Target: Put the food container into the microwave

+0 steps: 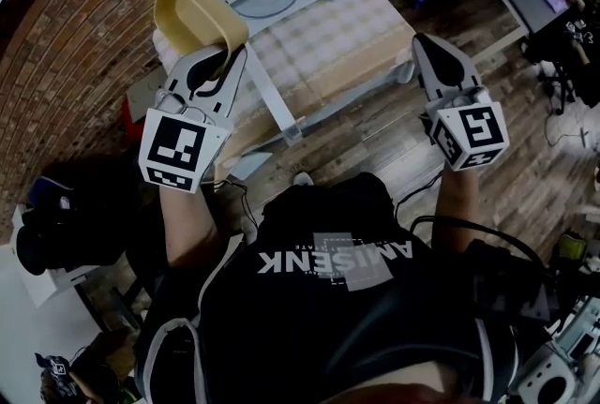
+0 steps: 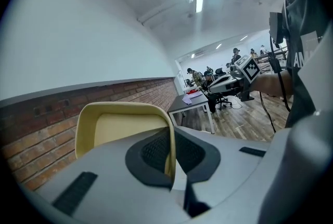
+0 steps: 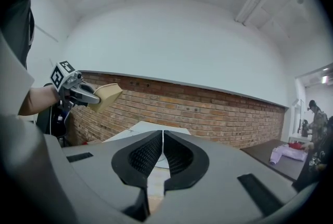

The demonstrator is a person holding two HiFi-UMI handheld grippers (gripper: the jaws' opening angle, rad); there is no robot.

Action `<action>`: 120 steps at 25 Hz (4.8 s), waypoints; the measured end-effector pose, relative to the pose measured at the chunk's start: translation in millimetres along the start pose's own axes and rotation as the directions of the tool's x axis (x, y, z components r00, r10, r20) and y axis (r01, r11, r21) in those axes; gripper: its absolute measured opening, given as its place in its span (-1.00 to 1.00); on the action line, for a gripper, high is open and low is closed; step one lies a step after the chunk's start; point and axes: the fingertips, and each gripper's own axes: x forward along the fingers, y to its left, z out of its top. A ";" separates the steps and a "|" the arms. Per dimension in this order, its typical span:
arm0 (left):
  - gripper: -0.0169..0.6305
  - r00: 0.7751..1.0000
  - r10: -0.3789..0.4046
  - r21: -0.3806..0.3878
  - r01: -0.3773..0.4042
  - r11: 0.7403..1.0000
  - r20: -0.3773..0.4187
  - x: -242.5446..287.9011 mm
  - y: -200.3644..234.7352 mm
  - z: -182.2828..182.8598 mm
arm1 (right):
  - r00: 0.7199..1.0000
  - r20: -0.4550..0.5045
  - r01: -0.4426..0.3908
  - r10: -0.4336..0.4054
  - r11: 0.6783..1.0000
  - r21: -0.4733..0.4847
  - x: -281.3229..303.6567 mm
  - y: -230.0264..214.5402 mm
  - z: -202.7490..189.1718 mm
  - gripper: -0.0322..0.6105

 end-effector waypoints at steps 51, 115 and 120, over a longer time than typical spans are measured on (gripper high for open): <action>-0.91 0.972 0.162 -0.099 -0.180 0.979 -0.172 156.7 47.6 12.2 | 0.908 0.057 -0.412 0.415 0.910 -0.050 222.2 -77.0 20.0 -0.77; -0.90 0.726 -0.230 -0.379 -0.046 0.924 -0.648 399.5 4.9 -268.8 | 0.913 0.071 -0.401 0.402 0.916 -0.027 355.5 -225.3 -11.3 -0.77; -0.90 0.741 -0.165 -0.345 -0.095 0.934 -0.651 404.1 22.9 -279.3 | 0.910 0.065 -0.409 0.409 0.912 -0.023 358.8 -223.5 -17.2 -0.77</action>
